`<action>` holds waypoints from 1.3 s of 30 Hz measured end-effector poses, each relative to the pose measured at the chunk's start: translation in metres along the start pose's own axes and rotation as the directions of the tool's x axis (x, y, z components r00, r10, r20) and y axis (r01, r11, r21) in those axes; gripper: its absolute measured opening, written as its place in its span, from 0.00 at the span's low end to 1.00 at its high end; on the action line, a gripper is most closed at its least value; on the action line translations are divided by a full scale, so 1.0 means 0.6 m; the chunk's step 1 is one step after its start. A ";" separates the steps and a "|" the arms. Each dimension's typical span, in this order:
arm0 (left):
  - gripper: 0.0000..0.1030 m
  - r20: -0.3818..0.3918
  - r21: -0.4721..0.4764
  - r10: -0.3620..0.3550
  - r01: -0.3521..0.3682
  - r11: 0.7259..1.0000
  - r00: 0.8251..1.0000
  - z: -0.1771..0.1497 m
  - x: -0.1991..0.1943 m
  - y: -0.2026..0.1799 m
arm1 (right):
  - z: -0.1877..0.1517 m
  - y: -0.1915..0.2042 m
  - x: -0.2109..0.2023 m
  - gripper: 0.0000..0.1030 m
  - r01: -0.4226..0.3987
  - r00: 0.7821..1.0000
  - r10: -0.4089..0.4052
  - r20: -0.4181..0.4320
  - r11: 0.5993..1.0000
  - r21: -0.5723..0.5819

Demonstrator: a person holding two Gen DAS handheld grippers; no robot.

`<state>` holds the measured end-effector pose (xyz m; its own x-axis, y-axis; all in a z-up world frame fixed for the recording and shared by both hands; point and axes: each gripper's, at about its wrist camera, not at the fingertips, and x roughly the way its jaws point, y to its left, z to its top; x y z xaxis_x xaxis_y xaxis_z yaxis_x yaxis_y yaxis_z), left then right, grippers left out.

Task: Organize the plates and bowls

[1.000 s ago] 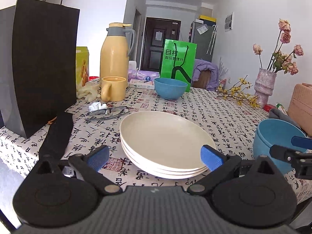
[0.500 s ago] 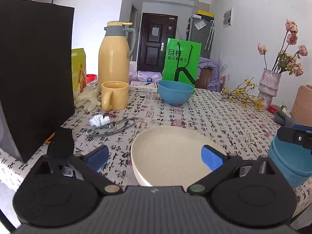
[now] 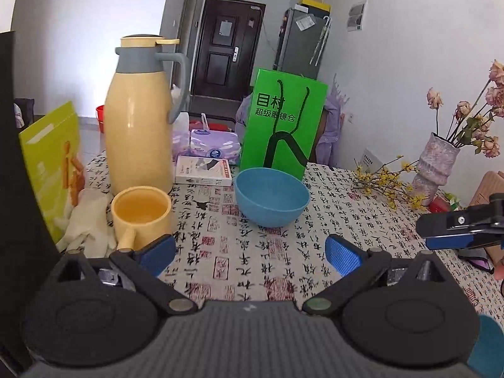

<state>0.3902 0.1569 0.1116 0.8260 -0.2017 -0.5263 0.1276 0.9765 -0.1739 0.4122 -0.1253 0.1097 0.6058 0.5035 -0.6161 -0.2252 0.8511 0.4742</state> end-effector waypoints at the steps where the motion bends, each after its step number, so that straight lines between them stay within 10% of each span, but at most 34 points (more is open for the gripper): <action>1: 1.00 -0.012 -0.004 -0.009 0.009 1.000 1.000 0.018 0.028 0.003 | 0.024 -0.005 0.026 0.91 0.000 1.000 0.000 -0.022 1.000 0.014; 17: 0.99 -0.260 -0.108 -0.011 -0.018 0.994 0.966 0.128 0.416 0.047 | 0.221 -0.143 0.381 0.72 0.164 0.973 -0.127 -0.191 0.967 0.195; 23: 0.65 -0.324 -0.098 0.003 -0.037 0.994 0.946 0.117 0.500 0.055 | 0.216 -0.163 0.452 0.49 0.194 0.961 -0.152 -0.229 0.965 0.176; 25: 0.26 -0.338 -0.103 -0.008 -0.029 0.994 0.941 0.111 0.514 0.060 | 0.212 -0.163 0.470 0.16 0.204 0.956 -0.164 -0.244 0.968 0.148; 28: 0.08 -0.363 -0.115 -0.010 -0.034 0.993 0.932 0.100 0.524 0.068 | 0.207 -0.161 0.483 0.10 0.217 0.952 -0.184 -0.244 0.969 0.115; 39: 0.07 -0.355 -0.102 0.008 -0.048 0.994 0.935 0.119 0.465 0.069 | 0.205 -0.117 0.451 0.09 0.206 0.954 -0.187 -0.236 0.977 0.058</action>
<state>0.6650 0.1468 0.0172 0.5787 -0.2077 -0.7886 0.0313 0.9720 -0.2330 0.6860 -0.0673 -0.0129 0.4402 0.3556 -0.8245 -0.0510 0.9267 0.3724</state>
